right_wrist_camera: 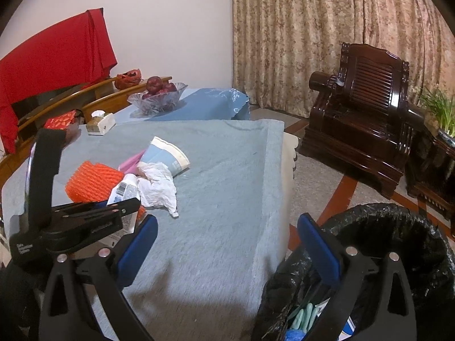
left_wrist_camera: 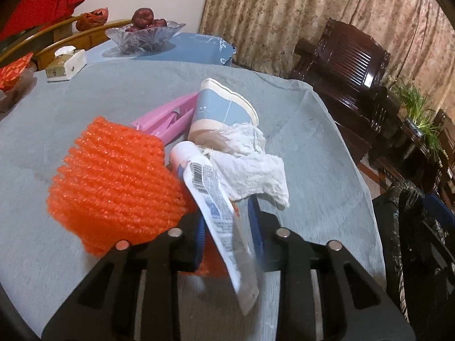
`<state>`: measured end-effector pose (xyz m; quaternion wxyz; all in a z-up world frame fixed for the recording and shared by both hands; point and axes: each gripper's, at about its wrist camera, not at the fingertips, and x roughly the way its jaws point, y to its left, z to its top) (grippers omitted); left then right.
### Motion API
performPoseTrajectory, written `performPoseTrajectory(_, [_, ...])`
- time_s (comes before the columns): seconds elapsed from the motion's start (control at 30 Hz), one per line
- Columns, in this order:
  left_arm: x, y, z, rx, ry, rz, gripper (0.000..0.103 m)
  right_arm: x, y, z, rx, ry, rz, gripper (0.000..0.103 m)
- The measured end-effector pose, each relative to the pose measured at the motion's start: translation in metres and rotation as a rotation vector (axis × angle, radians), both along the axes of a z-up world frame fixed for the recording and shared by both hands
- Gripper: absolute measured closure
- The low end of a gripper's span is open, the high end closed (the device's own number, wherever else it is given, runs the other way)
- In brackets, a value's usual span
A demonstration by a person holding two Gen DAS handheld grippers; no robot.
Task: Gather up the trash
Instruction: 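Move both open tools back over the remaining trash on the table, then grasp the white barcode packet with the left tool while the right tool reaches the tissue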
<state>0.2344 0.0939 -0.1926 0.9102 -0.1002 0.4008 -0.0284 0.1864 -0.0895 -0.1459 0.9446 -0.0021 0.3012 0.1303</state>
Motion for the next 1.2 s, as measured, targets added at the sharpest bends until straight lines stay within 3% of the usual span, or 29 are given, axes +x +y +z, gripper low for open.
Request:
performPoseTrajectory(0.03, [0.001,0.000,0.000,-0.005,0.002,-0.005,0.092,0.001,0.000,-0.001,0.001,0.002,-0.002,0.007])
performPoseTrajectory(0.23, [-0.008,0.006,0.005,-0.013,-0.027,0.003,0.101,0.010,0.005,-0.002,0.006,0.009,0.008,0.009])
performPoseTrajectory(0.6, [-0.036,0.035,0.045,-0.012,-0.145,0.040,0.102,0.045,0.046,-0.008,0.027,0.029,0.066,0.011])
performPoseTrajectory(0.73, [-0.036,0.044,0.047,0.026,-0.148,0.047,0.102,0.065,0.064,-0.021,0.027,0.068,0.078,0.013])
performPoseTrajectory(1.0, [-0.029,0.061,0.034,0.024,-0.107,0.068,0.101,0.092,0.098,-0.043,-0.005,0.133,0.111,0.015])
performPoseTrajectory(1.1, [-0.027,0.064,0.032,0.020,-0.104,0.071,0.101,0.098,0.105,-0.050,-0.024,0.174,0.126,0.021])
performPoseTrajectory(1.2, [-0.027,0.065,0.031,0.018,-0.103,0.072,0.101,0.104,0.108,-0.057,-0.017,0.221,0.156,0.043])
